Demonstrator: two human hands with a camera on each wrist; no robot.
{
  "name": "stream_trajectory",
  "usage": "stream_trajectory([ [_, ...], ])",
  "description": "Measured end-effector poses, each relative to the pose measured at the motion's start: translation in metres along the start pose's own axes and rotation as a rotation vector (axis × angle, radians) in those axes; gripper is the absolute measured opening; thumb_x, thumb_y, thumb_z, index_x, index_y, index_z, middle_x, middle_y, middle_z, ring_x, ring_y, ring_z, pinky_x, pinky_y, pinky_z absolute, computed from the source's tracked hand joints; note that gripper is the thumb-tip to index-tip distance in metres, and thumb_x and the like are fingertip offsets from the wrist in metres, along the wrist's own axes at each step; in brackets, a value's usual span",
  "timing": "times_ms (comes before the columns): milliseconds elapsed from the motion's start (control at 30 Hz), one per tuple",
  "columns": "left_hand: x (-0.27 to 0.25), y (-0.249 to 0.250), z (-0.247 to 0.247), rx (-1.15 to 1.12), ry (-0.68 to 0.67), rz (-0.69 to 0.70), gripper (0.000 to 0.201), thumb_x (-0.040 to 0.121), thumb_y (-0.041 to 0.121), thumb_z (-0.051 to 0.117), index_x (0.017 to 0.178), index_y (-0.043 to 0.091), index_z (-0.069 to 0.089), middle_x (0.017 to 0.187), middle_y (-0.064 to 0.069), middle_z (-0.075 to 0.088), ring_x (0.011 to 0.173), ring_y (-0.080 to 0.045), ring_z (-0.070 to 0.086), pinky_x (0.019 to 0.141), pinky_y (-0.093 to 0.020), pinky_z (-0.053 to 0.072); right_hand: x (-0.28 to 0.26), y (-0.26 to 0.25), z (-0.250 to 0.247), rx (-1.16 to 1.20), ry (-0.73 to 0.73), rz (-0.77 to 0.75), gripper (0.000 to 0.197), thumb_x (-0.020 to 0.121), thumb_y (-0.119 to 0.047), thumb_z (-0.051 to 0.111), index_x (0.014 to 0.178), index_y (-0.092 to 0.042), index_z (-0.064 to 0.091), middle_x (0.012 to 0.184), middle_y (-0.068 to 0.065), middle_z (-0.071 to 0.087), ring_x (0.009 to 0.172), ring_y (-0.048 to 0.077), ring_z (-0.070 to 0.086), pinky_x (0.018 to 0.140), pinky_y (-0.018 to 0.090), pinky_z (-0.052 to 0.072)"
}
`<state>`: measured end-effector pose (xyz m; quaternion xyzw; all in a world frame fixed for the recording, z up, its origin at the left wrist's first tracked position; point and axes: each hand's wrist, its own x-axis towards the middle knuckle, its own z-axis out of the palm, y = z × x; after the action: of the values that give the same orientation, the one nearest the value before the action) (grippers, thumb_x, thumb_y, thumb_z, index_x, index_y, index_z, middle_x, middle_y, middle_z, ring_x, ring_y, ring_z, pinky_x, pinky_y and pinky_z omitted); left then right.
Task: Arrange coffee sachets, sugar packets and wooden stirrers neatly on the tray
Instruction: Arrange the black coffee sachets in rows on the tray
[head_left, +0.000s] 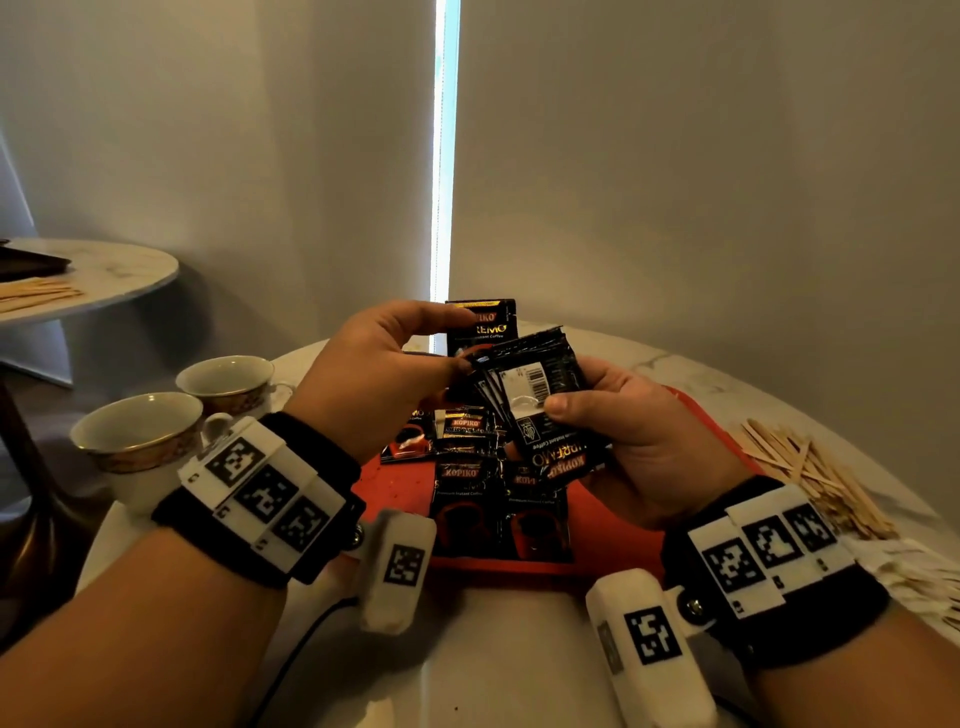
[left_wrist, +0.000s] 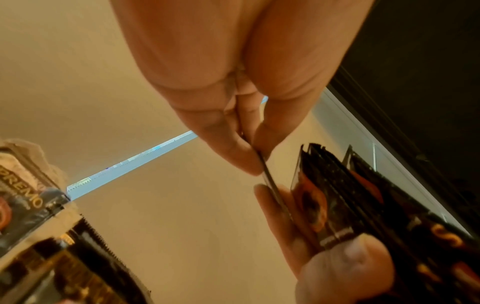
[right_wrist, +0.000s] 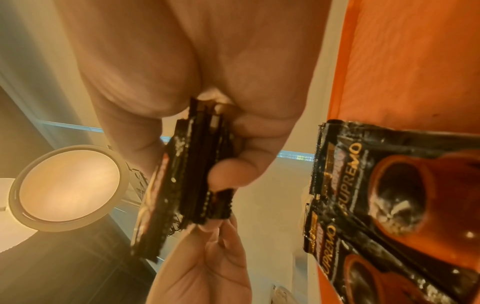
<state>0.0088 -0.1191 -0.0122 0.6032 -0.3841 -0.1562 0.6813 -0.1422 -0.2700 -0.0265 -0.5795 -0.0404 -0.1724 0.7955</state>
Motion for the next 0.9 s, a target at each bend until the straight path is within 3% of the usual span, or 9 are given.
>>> stream_trajectory([
  [133, 0.003, 0.005, -0.016, -0.085, 0.042, -0.051, 0.045, 0.084, -0.016, 0.061, 0.118, 0.013, 0.065, 0.123, -0.007, 0.064, 0.087, -0.028, 0.076, 0.065, -0.031, 0.062, 0.001, -0.010, -0.007, 0.011, 0.109, -0.060, 0.031, 0.076, 0.005, 0.062, 0.106, -0.001, 0.067, 0.087, 0.018, 0.071, 0.068, 0.029, 0.072, 0.056, 0.032, 0.059],
  [267, 0.008, 0.002, -0.037, -0.028, 0.087, -0.185, 0.051, 0.085, -0.020, 0.056, 0.123, 0.013, 0.062, 0.118, -0.005, 0.067, 0.082, -0.020, 0.076, 0.065, -0.031, 0.062, 0.005, -0.012, -0.025, 0.053, 0.329, -0.071, 0.026, 0.079, -0.012, 0.057, 0.104, -0.005, 0.061, 0.080, 0.010, 0.071, 0.067, 0.023, 0.072, 0.047, 0.023, 0.053],
  [367, 0.013, -0.008, -0.047, 0.033, 0.121, -0.276, 0.053, 0.084, -0.021, 0.055, 0.121, 0.016, 0.063, 0.115, -0.008, 0.070, 0.088, -0.023, 0.075, 0.065, -0.033, 0.061, 0.008, -0.004, -0.041, 0.111, 0.477, -0.016, 0.009, 0.091, -0.009, 0.053, 0.098, -0.005, 0.057, 0.073, 0.011, 0.070, 0.063, 0.020, 0.072, 0.041, 0.019, 0.049],
  [433, 0.016, -0.013, -0.051, 0.032, 0.135, -0.315, 0.049, 0.085, -0.023, 0.052, 0.115, 0.013, 0.065, 0.112, -0.013, 0.071, 0.088, -0.026, 0.074, 0.071, -0.038, 0.061, 0.009, 0.000, -0.050, 0.125, 0.532, 0.032, 0.010, 0.096, -0.010, 0.049, 0.094, -0.005, 0.058, 0.070, 0.011, 0.070, 0.060, 0.019, 0.071, 0.039, 0.018, 0.048],
  [533, 0.017, -0.019, -0.053, 0.061, 0.152, -0.403, 0.038, 0.086, -0.021, 0.050, 0.106, 0.006, 0.069, 0.108, -0.019, 0.073, 0.093, -0.030, 0.073, 0.081, -0.044, 0.059, 0.009, 0.004, -0.056, 0.117, 0.578, 0.071, 0.014, 0.097, -0.011, 0.048, 0.091, -0.006, 0.059, 0.068, 0.009, 0.070, 0.059, 0.018, 0.069, 0.038, 0.017, 0.045],
  [667, 0.017, -0.023, -0.053, 0.187, 0.144, -0.508, 0.034, 0.090, -0.015, 0.050, 0.096, 0.007, 0.075, 0.101, -0.015, 0.073, 0.081, -0.021, 0.066, 0.059, -0.032, 0.049, 0.010, 0.007, -0.058, 0.107, 0.604, 0.095, 0.012, 0.096, -0.012, 0.051, 0.090, -0.007, 0.060, 0.073, 0.009, 0.070, 0.065, 0.020, 0.069, 0.040, 0.018, 0.046],
  [767, 0.015, -0.022, -0.054, 0.247, 0.122, -0.601, 0.030, 0.093, -0.008, 0.052, 0.096, 0.007, 0.077, 0.099, -0.014, 0.071, 0.072, -0.017, 0.056, 0.053, -0.028, 0.044, 0.010, 0.008, -0.058, 0.104, 0.596, 0.101, 0.010, 0.096, -0.012, 0.052, 0.094, -0.006, 0.060, 0.076, 0.010, 0.070, 0.064, 0.019, 0.070, 0.040, 0.018, 0.046],
  [900, 0.015, -0.021, -0.056, 0.261, 0.111, -0.684, 0.020, 0.093, 0.004, 0.060, 0.093, 0.008, 0.080, 0.113, -0.020, 0.072, 0.085, -0.025, 0.059, 0.061, -0.032, 0.050, 0.011, 0.009, -0.059, 0.086, 0.589, 0.099, 0.011, 0.096, -0.012, 0.052, 0.094, -0.006, 0.060, 0.081, 0.011, 0.069, 0.068, 0.020, 0.070, 0.042, 0.019, 0.047],
])
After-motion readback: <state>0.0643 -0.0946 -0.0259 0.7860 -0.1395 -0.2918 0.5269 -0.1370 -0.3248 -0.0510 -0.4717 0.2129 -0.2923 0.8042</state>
